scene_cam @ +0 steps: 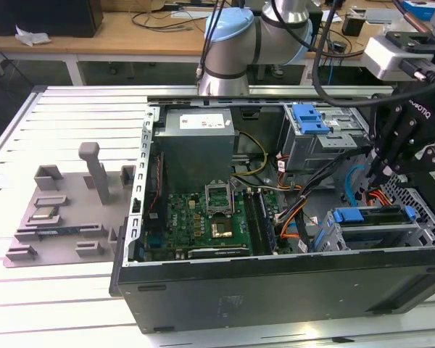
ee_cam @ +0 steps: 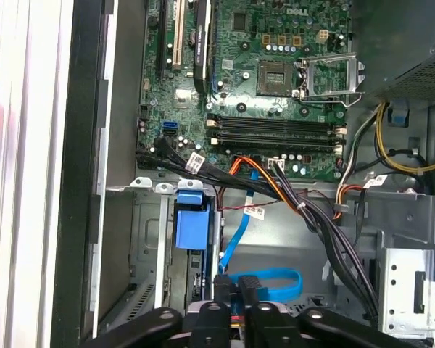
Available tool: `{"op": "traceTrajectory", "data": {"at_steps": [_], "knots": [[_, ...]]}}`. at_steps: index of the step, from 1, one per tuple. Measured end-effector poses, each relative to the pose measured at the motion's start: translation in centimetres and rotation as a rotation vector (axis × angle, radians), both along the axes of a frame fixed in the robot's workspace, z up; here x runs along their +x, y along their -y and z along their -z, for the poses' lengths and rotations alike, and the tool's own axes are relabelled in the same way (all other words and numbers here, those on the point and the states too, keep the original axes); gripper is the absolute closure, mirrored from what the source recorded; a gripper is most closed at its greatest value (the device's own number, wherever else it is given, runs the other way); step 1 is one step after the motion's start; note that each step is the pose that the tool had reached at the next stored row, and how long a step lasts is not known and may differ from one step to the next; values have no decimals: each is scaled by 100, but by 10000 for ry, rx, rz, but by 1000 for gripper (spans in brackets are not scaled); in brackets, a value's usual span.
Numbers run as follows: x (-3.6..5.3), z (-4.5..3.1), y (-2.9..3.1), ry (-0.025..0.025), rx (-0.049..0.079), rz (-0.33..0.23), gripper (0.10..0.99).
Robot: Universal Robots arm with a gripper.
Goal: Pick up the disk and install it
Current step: 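Insert the second disk wire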
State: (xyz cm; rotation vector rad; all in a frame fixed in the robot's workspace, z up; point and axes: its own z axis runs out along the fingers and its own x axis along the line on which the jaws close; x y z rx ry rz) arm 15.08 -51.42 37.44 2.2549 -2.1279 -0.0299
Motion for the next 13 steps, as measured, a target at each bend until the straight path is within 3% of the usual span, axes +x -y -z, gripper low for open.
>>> {"op": "traceTrajectory", "data": {"at_steps": [1, 2, 3, 4, 13], "knots": [[0, 0, 0, 0, -1, -2, 925], [0, 2, 89, 0, -77, -7, 925], [0, 54, 160, 0, -93, -7, 925], [21, 157, 163, -3, -94, -7, 925], [61, 258, 173, -5, -98, -6, 925]]}}
